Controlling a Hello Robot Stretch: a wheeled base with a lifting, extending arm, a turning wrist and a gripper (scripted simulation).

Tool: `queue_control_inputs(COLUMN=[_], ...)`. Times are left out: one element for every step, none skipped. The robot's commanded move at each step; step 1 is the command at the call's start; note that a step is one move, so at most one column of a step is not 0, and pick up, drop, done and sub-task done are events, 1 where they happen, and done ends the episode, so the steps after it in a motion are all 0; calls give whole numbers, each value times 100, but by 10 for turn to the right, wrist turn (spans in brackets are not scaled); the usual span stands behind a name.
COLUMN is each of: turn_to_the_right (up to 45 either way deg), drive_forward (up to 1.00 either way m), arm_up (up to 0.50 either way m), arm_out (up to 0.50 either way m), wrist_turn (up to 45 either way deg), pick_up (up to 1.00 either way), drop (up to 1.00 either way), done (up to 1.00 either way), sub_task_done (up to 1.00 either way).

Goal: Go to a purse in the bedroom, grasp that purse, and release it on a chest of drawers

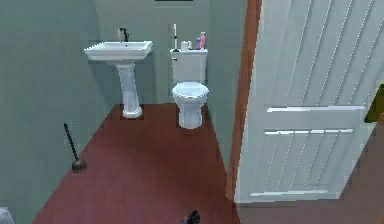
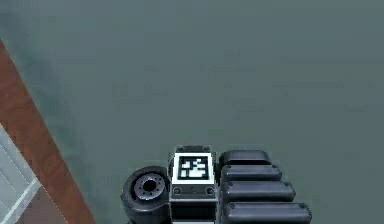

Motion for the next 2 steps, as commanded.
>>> queue_control_inputs(turn_to_the_right=[0,450], drive_forward=[40,0], arm_up=[0,0], arm_out=[0,0], wrist_turn=[0,0], pick_up=[0,0], drop=[0,0], done=[0,0], sub_task_done=[0,0])
